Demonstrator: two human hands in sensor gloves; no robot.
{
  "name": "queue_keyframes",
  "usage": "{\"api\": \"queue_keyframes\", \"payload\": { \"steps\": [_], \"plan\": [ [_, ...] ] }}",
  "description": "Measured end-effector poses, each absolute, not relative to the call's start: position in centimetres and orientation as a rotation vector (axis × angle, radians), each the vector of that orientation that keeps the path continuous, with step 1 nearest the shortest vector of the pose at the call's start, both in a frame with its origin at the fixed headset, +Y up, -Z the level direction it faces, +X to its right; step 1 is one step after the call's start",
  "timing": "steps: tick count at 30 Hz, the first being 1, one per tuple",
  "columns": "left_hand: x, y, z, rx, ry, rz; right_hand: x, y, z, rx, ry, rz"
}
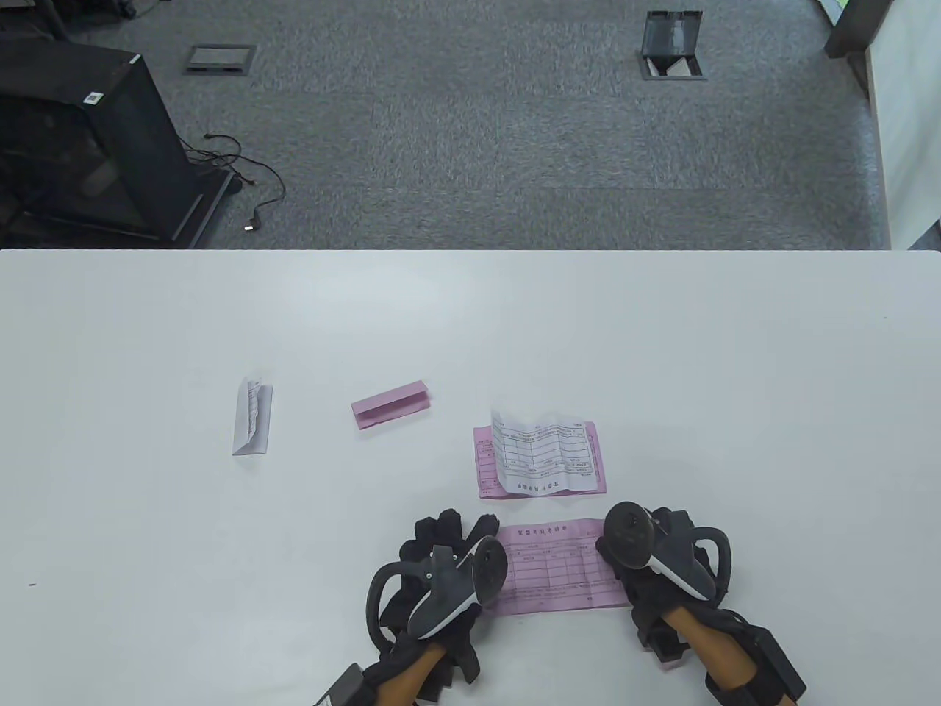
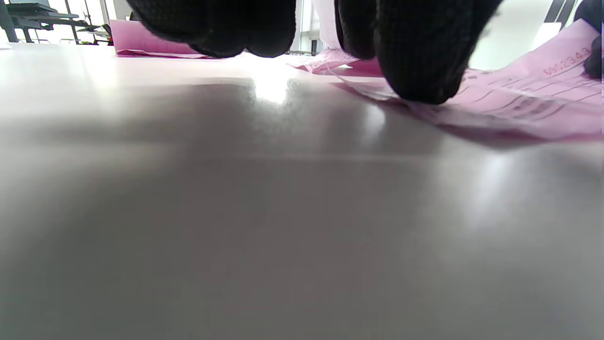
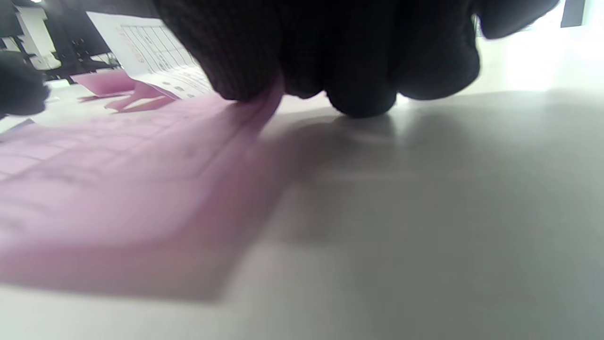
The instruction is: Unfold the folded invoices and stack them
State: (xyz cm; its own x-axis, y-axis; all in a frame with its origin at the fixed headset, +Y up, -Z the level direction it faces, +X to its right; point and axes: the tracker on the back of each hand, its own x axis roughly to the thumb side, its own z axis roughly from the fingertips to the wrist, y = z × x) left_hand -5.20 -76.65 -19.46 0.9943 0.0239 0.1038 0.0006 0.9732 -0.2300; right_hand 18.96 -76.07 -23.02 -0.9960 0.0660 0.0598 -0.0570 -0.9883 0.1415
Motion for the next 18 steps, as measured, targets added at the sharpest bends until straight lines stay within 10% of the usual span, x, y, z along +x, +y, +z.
{"api": "queue_keyframes", "payload": {
  "steps": [7,18],
  "plan": [
    [-6.1,-77.1,-19.8,-0.316,-0.129,0.101,18.0,-72.3,-21.5,0.311,-0.072,3.049],
    [-6.7,-77.6,-20.0,-0.457,-0.184,0.141,8.6,-75.8,-20.4,0.75,0.298,3.054]
  ]
}}
